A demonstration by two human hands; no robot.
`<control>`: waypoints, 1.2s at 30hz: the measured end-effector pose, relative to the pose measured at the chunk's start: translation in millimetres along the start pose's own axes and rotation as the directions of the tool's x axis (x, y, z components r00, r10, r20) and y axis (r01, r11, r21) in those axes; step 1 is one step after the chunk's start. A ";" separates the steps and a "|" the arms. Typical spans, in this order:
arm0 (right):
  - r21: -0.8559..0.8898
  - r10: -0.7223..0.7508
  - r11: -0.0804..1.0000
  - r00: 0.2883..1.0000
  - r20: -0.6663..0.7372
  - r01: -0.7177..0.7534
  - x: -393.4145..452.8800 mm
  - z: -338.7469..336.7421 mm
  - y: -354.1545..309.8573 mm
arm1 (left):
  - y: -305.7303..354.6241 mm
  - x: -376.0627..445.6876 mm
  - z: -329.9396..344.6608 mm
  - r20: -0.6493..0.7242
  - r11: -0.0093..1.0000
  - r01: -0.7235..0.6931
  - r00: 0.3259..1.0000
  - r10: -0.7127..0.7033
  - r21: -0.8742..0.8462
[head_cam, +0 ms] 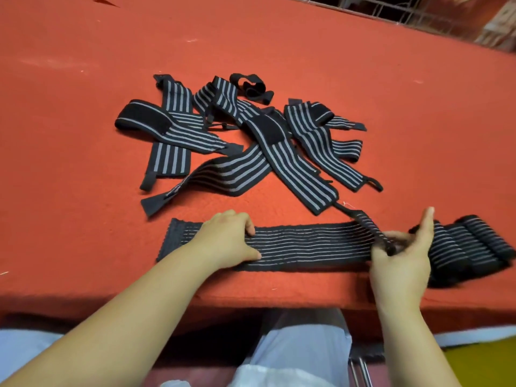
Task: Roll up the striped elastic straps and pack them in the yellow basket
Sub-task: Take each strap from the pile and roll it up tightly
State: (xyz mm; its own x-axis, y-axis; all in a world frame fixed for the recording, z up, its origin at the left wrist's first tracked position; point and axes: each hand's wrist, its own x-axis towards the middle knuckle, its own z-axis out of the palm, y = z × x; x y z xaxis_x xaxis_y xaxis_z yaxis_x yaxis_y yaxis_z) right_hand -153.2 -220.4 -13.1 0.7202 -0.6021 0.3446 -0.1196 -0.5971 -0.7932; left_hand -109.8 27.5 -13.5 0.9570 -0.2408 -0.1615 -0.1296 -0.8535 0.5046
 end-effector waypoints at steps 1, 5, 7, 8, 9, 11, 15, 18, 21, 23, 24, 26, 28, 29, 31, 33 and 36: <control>-0.046 -0.030 0.999 0.999 -0.030 0.028 0.3 0.1 -0.1 | 2.1 1.6 -0.2 0.013 0.999 -0.033 0.999 0.033 -0.002; -0.127 -0.162 0.981 0.982 -0.097 0.150 0.4 4.0 -7.5 | 10.1 9.0 -4.5 -0.006 0.987 -0.156 0.988 0.156 -0.031; -0.098 -0.196 0.977 0.979 -0.061 0.190 3.0 12.0 -13.9 | 15.3 14.5 -12.0 -0.057 0.979 -0.187 0.981 0.183 -0.076; -0.077 -0.207 0.976 0.978 -0.033 0.204 5.1 18.1 -18.4 | 18.3 18.2 -18.1 -0.091 0.974 -0.202 0.977 0.193 -0.099; -0.052 -0.219 0.974 0.976 -0.002 0.218 6.5 25.6 -22.5 | 21.4 22.0 -24.3 -0.128 0.969 -0.217 0.971 0.202 -0.116; 0.009 -0.257 0.966 0.964 0.071 0.257 10.5 44.8 -34.7 | 27.1 32.0 -41.4 -0.202 0.960 -0.246 0.955 0.216 -0.136; 0.057 -0.292 0.956 0.927 0.234 0.287 26.2 88.0 -67.3 | 29.7 58.9 -83.4 -0.287 0.922 -0.233 0.947 0.142 -0.310; 0.062 -0.291 0.956 0.894 0.340 0.287 45.1 119.7 -92.1 | 22.2 83.9 -109.4 -0.304 0.858 -0.188 0.952 0.039 -0.478; 0.071 -0.309 0.949 0.856 0.414 0.308 65.9 155.5 -108.9 | 8.0 110.9 -125.4 -0.266 0.819 -0.076 0.959 -0.095 -0.568; 0.061 -0.314 0.945 0.840 0.442 0.321 81.9 180.7 -117.0 | -5.0 133.4 -130.4 -0.238 0.828 -0.009 0.959 -0.151 -0.561; 0.053 -0.310 0.945 0.835 0.454 0.322 90.8 193.0 -120.3 | -11.5 145.7 -131.4 -0.228 0.832 0.014 0.959 -0.168 -0.555; 0.035 -0.289 0.949 0.826 0.483 0.312 109.4 217.5 -124.8 | -23.1 172.2 -130.3 -0.217 0.837 0.047 0.956 -0.196 -0.545; 0.019 -0.267 0.954 0.815 0.515 0.300 129.5 241.7 -126.6 | -32.8 200.9 -127.3 -0.216 0.841 0.054 0.956 -0.199 -0.538; 0.013 -0.259 0.955 0.810 0.526 0.297 140.2 253.1 -127.3 | -36.1 215.1 -126.0 -0.215 0.844 0.047 0.958 -0.190 -0.534; -0.005 -0.247 0.955 0.802 0.544 0.297 163.8 274.1 -128.8 | -39.6 243.4 -123.7 -0.217 0.870 0.024 0.965 -0.149 -0.492; -0.035 -0.231 0.952 0.790 0.567 0.304 189.1 293.0 -131.6 | -40.3 271.3 -120.7 -0.217 0.914 -0.005 0.972 -0.091 -0.405; -0.037 -0.201 0.960 0.777 0.597 0.277 224.2 323.1 -134.8 | -38.8 313.1 -111.4 -0.200 0.954 -0.047 0.980 -0.014 -0.297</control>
State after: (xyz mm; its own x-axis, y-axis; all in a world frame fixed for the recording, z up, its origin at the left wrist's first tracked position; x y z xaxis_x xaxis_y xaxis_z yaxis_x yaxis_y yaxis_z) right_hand 245.2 -103.7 8.8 0.9913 -0.0315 0.1277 0.0593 -0.7593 -0.6480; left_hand 223.8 36.7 10.7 0.9913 -0.1317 0.0039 -0.0914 -0.6659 0.7404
